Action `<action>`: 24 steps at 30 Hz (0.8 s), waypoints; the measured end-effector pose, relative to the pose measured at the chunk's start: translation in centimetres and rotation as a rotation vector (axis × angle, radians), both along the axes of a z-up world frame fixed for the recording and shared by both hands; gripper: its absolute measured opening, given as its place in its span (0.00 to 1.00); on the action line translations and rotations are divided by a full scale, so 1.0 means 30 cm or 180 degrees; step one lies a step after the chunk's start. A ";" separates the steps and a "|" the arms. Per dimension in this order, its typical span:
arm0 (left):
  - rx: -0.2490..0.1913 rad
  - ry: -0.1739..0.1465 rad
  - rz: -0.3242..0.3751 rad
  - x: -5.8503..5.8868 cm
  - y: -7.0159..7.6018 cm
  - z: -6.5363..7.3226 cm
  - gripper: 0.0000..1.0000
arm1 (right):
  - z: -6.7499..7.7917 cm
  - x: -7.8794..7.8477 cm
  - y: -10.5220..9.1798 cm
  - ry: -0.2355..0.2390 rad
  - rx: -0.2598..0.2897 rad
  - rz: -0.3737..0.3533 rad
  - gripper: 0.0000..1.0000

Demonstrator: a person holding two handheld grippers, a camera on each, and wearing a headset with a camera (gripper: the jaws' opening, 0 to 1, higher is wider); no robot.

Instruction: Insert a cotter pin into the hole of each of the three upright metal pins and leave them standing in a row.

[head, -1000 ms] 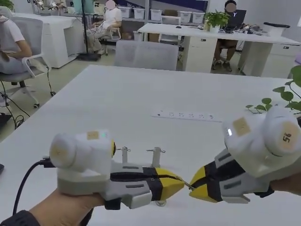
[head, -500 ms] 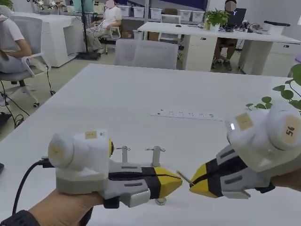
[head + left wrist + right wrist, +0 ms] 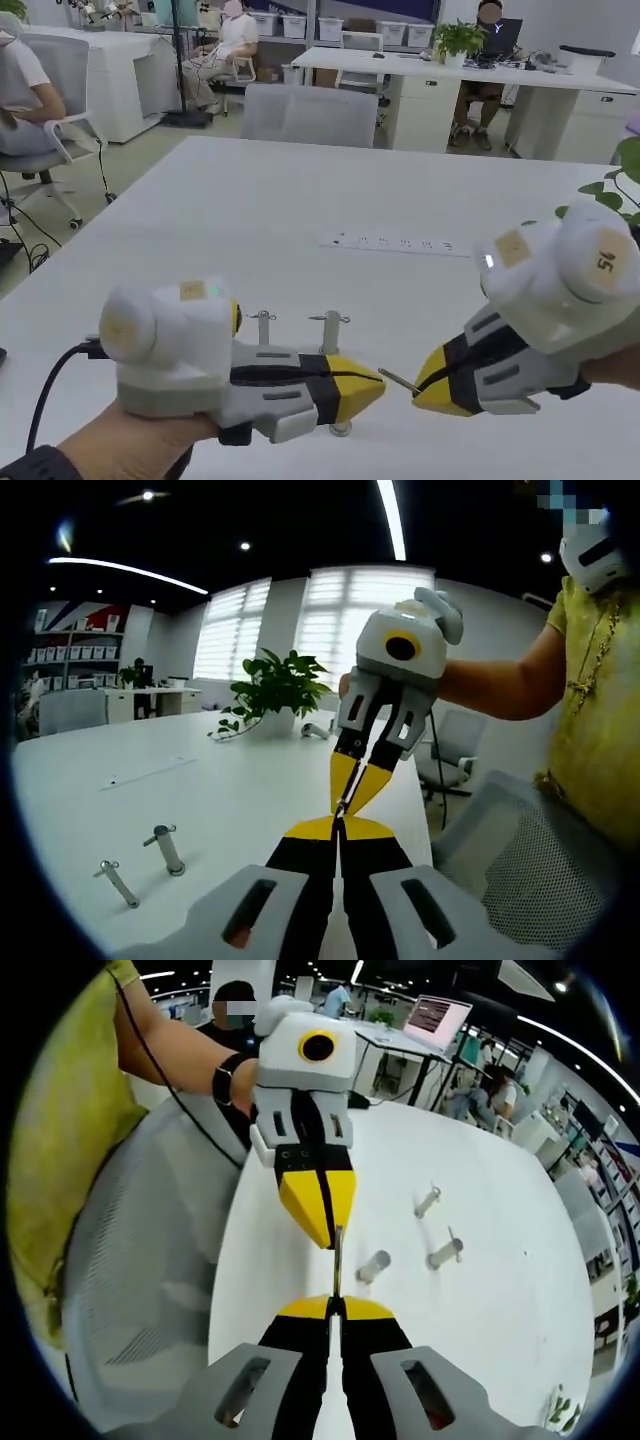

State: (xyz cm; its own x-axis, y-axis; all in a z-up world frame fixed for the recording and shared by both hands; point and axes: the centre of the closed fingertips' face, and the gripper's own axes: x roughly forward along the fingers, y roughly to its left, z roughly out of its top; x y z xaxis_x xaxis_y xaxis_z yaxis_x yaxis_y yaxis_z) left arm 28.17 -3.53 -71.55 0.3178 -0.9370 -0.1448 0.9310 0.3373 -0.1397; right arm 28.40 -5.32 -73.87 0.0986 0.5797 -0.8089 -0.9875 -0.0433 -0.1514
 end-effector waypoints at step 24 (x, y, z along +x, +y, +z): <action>0.0512 -0.0458 -0.0275 -0.039 -0.055 -0.030 0.01 | -0.055 -0.053 -0.032 0.0252 -0.0636 0.0321 0.03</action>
